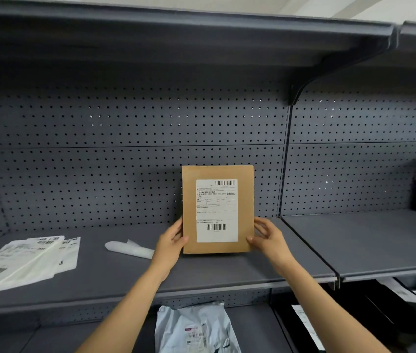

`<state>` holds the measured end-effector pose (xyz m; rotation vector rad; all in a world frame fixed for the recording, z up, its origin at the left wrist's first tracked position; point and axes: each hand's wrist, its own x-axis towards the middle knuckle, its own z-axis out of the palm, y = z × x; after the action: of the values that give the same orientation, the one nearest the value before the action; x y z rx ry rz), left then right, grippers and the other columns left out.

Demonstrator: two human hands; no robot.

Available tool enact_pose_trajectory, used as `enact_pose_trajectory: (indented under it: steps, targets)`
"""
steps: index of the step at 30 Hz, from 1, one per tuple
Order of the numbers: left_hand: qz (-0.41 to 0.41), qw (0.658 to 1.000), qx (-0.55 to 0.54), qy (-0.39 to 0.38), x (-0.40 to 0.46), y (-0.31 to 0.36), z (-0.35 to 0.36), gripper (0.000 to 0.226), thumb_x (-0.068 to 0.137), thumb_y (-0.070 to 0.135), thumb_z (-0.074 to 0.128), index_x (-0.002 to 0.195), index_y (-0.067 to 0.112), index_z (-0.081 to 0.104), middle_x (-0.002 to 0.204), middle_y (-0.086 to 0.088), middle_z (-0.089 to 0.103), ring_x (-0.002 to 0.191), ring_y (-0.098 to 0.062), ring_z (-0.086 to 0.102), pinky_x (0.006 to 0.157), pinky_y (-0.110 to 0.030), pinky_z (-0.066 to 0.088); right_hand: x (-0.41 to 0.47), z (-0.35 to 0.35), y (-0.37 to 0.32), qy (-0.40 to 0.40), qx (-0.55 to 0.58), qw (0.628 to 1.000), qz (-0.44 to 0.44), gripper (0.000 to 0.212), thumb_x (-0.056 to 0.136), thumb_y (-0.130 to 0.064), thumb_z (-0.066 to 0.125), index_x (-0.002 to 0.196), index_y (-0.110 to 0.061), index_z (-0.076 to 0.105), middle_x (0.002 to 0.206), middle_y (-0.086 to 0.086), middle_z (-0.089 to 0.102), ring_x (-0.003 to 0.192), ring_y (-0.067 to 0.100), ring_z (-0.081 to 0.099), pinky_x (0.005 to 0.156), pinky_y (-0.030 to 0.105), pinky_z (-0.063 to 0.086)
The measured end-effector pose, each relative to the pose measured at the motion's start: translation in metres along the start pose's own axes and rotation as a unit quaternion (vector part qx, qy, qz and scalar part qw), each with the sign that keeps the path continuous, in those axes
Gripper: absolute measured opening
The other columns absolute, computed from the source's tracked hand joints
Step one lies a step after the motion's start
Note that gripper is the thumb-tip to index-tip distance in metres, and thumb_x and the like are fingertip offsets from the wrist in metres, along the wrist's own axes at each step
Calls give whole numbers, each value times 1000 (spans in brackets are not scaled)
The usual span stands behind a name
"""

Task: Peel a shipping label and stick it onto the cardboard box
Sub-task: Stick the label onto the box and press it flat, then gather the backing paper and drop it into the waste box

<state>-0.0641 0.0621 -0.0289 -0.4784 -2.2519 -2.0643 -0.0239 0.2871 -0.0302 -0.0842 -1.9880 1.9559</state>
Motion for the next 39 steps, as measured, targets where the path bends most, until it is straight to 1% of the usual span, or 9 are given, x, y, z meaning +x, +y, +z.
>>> enact_pose_trajectory:
  steps: [4, 9, 19, 22, 24, 26, 29, 34, 39]
  targets:
    - [1, 1000, 20, 12, 6, -7, 1, 55, 88, -6, 46, 138, 12, 34, 144, -7, 40, 133, -19, 36, 104, -24, 29, 11, 5, 8, 14, -51, 999, 11, 45, 80, 14, 53, 120, -7, 47, 137, 14, 48, 127, 25, 45, 102, 44, 44]
    - [-17, 999, 14, 24, 11, -14, 2, 55, 87, -10, 45, 137, 9, 34, 144, -14, 39, 134, -23, 35, 111, -39, 31, 18, 8, 15, 33, -92, 995, 23, 44, 80, 13, 53, 121, -3, 47, 137, 17, 47, 129, 27, 43, 104, 39, 40]
    - [-15, 999, 8, 39, 17, -21, 5, 54, 87, -10, 45, 137, 8, 36, 143, -10, 41, 133, -21, 36, 103, -27, 31, 19, 8, 16, 38, -108, 993, 15, 40, 81, 13, 54, 118, -2, 49, 133, 15, 51, 129, 24, 43, 105, 35, 38]
    - [-16, 999, 35, 35, 21, -24, 2, 54, 86, -13, 43, 136, 8, 38, 138, -11, 45, 130, -22, 40, 102, -29, 35, 18, 8, 18, 46, -133, 990, 21, 36, 82, 6, 57, 116, -4, 50, 123, 14, 54, 114, 24, 52, 97, 36, 44]
    - [-1, 995, 80, 63, 24, -28, -3, 52, 85, -14, 38, 131, 8, 45, 135, -14, 49, 122, -24, 48, 91, -28, 45, 16, 7, 18, 54, -148, 987, 32, 31, 82, -5, 62, 110, -8, 49, 108, 10, 55, 95, 21, 54, 84, 35, 48]
    - [31, 980, 132, 147, 24, -28, -13, 45, 85, -13, 35, 121, 5, 54, 126, -18, 55, 107, -26, 56, 78, -24, 44, 13, 6, 18, 63, -153, 986, 30, 26, 81, -13, 65, 99, -11, 46, 92, 6, 52, 79, 17, 52, 73, 29, 47]
    - [50, 940, 207, 268, 22, -24, -31, 34, 85, -7, 40, 111, 2, 58, 117, -23, 54, 94, -29, 52, 82, -31, 38, 6, 4, 16, 68, -174, 982, 10, 21, 82, -18, 63, 90, -11, 44, 76, 0, 47, 63, 10, 44, 57, 20, 37]
    - [-168, 860, 389, 283, 25, -26, -60, 47, 86, 31, 51, 123, 3, 44, 130, -24, 41, 122, -37, 34, 99, -43, 28, -4, 10, 13, 58, -189, 980, -12, 20, 85, -20, 59, 74, -17, 43, 73, 1, 50, 62, 11, 44, 56, 20, 36]
    - [-231, 846, 404, 260, 24, -34, -70, 61, 82, 43, 53, 123, 0, 39, 132, -22, 41, 124, -35, 34, 100, -41, 27, -9, 20, 14, 41, -194, 980, -34, 18, 84, -18, 60, 73, -17, 46, 75, 1, 53, 63, 10, 46, 54, 15, 38]
